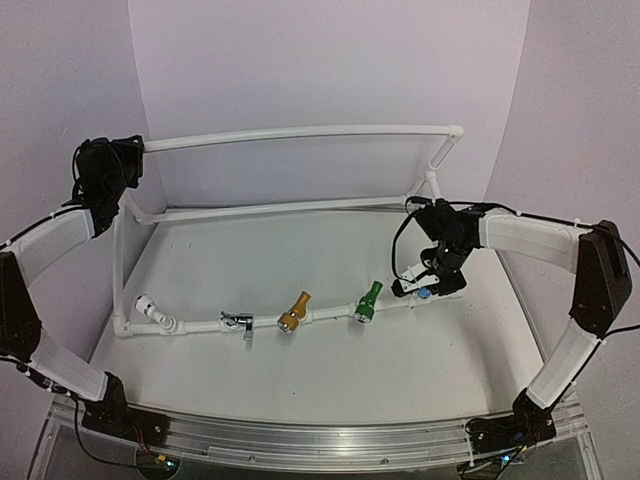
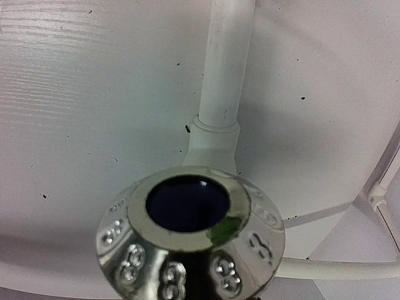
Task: Install the water faucets
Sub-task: Move the pipe with the faucet installed to the center of the board.
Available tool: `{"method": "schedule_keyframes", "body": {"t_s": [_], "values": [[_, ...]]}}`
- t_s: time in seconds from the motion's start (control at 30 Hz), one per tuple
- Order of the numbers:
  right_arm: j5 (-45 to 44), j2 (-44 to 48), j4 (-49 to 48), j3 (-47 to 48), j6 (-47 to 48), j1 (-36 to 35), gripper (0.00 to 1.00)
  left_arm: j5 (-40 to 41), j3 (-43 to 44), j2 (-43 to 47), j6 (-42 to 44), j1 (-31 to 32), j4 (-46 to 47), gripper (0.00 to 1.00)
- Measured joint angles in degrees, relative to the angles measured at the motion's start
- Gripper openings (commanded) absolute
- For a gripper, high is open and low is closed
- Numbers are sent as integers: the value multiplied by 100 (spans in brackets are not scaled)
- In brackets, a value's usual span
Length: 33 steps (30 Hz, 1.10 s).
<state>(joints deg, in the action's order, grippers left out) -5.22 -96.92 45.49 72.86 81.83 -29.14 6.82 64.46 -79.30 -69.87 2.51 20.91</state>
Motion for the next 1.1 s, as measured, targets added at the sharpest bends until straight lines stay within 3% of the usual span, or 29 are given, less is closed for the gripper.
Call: {"method": "schedule_keyframes", "body": {"t_s": [0.47, 0.8, 1.1], "values": [[-118, -2, 133, -26, 91, -16, 0, 330, -777, 1577, 104, 109, -1283, 0], [-143, -2, 136, -26, 77, -16, 0, 384, -42, 1493, 143, 167, -2690, 8], [-161, -2, 132, -26, 58, -16, 0, 388, 532, 1241, 164, 180, -3446, 6]]}}
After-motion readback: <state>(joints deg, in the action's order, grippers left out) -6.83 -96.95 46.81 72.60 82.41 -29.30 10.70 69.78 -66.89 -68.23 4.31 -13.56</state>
